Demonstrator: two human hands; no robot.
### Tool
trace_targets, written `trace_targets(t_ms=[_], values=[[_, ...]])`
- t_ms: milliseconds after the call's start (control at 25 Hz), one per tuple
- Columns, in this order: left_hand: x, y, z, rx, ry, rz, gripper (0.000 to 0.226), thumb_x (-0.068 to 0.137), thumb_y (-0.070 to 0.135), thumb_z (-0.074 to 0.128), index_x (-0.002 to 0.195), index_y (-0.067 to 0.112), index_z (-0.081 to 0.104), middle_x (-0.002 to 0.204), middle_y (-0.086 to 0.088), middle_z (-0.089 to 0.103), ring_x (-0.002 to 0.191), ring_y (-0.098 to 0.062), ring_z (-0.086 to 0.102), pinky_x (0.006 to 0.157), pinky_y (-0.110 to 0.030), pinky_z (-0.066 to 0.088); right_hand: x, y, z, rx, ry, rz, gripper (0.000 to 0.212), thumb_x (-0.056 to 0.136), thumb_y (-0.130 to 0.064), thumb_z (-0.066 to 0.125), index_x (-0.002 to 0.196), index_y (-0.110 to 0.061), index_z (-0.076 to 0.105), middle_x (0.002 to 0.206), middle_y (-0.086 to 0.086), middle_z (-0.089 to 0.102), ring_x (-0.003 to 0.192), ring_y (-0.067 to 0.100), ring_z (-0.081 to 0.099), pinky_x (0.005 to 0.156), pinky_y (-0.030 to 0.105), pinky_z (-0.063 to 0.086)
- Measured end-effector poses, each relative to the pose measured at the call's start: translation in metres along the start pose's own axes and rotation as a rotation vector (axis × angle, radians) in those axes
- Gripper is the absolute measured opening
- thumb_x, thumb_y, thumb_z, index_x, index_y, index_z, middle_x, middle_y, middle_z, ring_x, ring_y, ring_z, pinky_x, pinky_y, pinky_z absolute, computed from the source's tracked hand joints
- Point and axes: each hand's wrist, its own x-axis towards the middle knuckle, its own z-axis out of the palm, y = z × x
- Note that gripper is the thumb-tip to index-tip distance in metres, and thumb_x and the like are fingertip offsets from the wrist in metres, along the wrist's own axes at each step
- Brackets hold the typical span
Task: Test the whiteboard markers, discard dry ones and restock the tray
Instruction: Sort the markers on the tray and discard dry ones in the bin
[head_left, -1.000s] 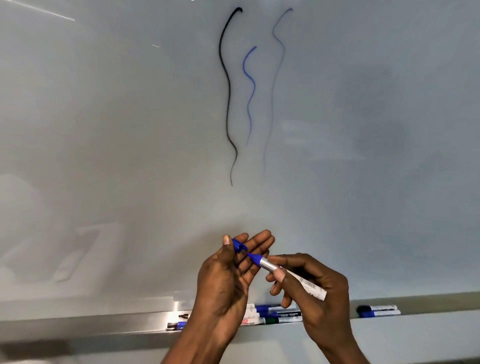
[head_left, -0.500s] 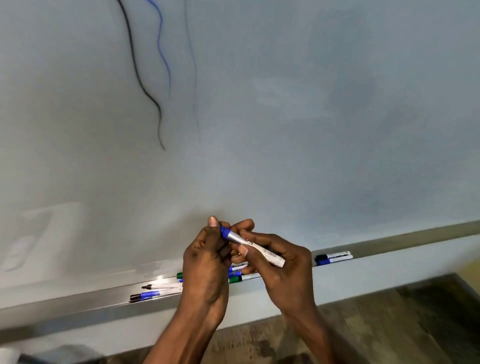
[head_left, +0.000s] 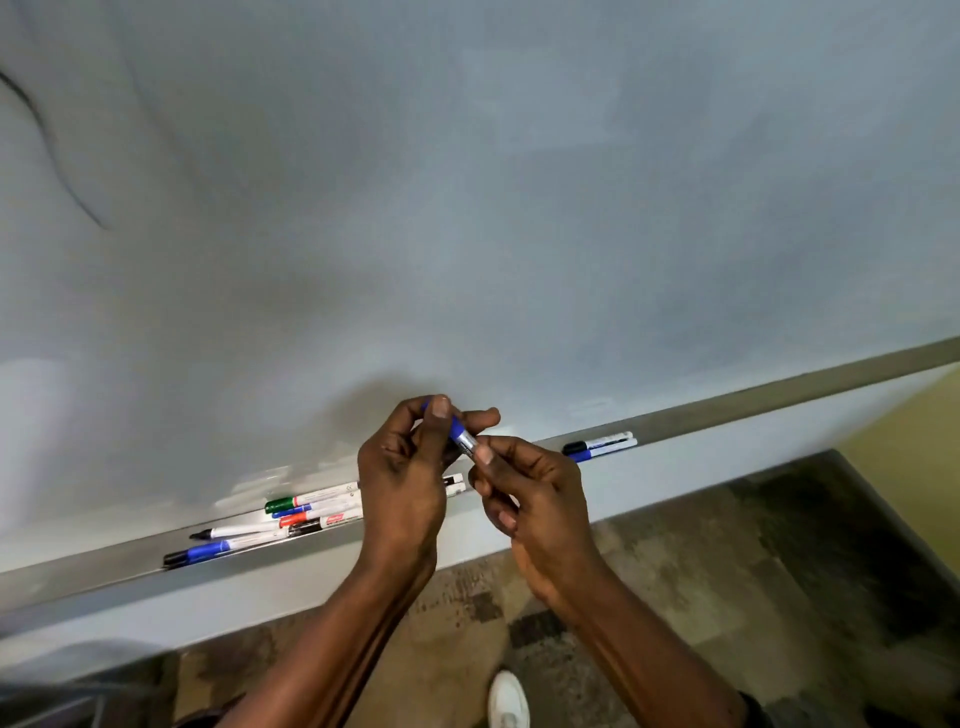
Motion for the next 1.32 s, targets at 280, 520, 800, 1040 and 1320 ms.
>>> trace_targets(t_ms=[280,520,800,1040,1320], values=[[0.016,-0.052,0.020,0.137,-0.074,-0.106,0.027,0.111,0.025,0.057,0.105,0.003,0.072,0.098,-0.007,0.084,0.097,-0.023,0.082,0.092,-0.033,0.063,0.018,0.023,-0.055,-0.202,-0.041,0.073,0.019,0.104,-0.020,0.063,0.117,-0.016,0.076,0.079,0.009,0.075,0.055,0.022,0.060,0.051,0.026,0.047],[0.033,-0.140,0.040,0.570,-0.110,0.010,0.016,0.102,0.034,0.072,0.110,0.023,0.080,0.102,0.012,0.083,0.096,-0.002,0.077,0.084,-0.023,0.057,0.067,0.073,-0.138,-0.693,0.046,-0.024,0.008,0.097,-0.018,0.074,0.105,-0.017,0.077,0.096,-0.005,0.080,0.088,0.008,0.076,0.090,0.039,0.063],[0.048,-0.246,0.032,1.446,-0.586,0.103,0.093,0.107,0.047,0.060,0.171,0.006,0.006,0.179,-0.016,-0.008,0.166,-0.033,-0.011,0.135,-0.041,-0.001,0.161,0.093,-0.253,-1.436,0.307,-0.471,0.019,0.086,-0.013,0.082,0.104,-0.021,0.081,0.096,0.001,0.069,0.089,0.028,0.064,0.075,0.039,0.044],[0.043,-0.293,0.013,1.647,-0.704,0.149,0.130,0.094,0.058,0.071,0.164,-0.004,-0.019,0.172,-0.028,-0.027,0.161,-0.041,-0.026,0.132,-0.051,-0.009,0.213,0.110,-0.289,-1.713,0.123,-0.713,0.032,0.078,0.005,0.074,0.098,-0.020,0.076,0.094,0.000,0.068,0.087,0.029,0.059,0.074,0.039,0.039],[0.047,-0.293,0.010,1.665,-0.778,0.083,0.127,0.099,0.058,0.062,0.158,0.001,-0.035,0.165,-0.021,-0.046,0.155,-0.037,-0.042,0.132,-0.053,-0.014,0.225,0.124,-0.291,-1.747,0.041,-0.746,0.036,0.083,0.000,0.049,0.099,-0.015,0.077,0.101,0.005,0.073,0.094,0.033,0.063,0.080,0.039,0.039]])
